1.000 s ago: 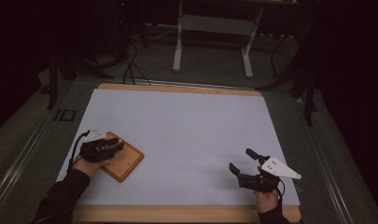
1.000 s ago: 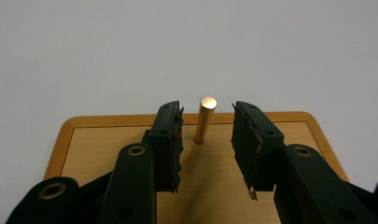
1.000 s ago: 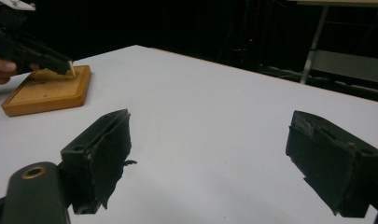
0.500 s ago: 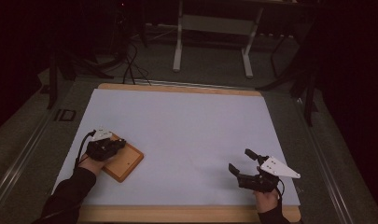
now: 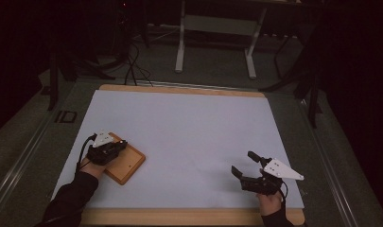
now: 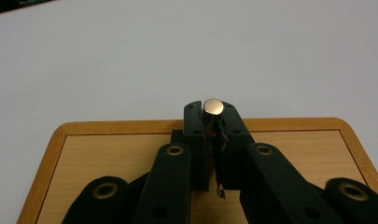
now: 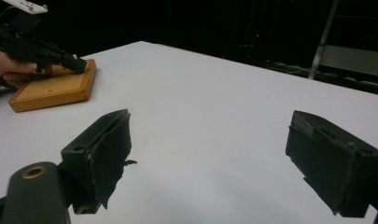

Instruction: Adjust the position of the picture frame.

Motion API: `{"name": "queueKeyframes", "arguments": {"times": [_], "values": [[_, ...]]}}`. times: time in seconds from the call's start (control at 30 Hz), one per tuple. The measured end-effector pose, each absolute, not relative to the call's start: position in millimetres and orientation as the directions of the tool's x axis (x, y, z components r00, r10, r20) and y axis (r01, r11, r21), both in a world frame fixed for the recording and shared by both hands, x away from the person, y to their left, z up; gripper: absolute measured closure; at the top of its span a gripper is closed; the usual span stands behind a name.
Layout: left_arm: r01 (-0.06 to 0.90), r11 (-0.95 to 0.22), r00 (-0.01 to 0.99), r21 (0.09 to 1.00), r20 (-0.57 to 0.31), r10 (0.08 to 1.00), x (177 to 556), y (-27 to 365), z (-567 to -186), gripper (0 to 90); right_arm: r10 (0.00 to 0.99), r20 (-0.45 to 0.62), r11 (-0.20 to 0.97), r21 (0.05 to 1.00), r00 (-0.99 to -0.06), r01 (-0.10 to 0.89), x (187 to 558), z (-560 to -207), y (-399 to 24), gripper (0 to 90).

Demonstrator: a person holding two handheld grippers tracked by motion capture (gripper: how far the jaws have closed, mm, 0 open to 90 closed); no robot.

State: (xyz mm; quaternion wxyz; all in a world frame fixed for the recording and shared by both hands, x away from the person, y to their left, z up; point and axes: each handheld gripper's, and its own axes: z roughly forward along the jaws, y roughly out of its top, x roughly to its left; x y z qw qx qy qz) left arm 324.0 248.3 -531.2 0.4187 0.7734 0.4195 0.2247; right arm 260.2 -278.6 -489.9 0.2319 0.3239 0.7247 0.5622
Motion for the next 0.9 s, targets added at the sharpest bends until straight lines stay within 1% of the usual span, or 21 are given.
{"name": "queueKeyframes", "arguments": {"times": [0.53, 0.9], "values": [[0.384, -0.277, 0.584, 0.881, 0.000, 0.812, 310.2, 239.8, -503.8, 84.8, 0.729, 0.031, 0.156, 0.965, -0.684, 0.210, 260.0, -489.9, -278.5, 13.7], [0.344, -0.270, 0.629, 0.899, -0.008, 0.777, 305.7, 219.2, -489.3, 84.8, 0.729, 0.030, 0.156, 0.965, -0.684, 0.209, 260.0, -489.9, -278.5, 13.7]]}}
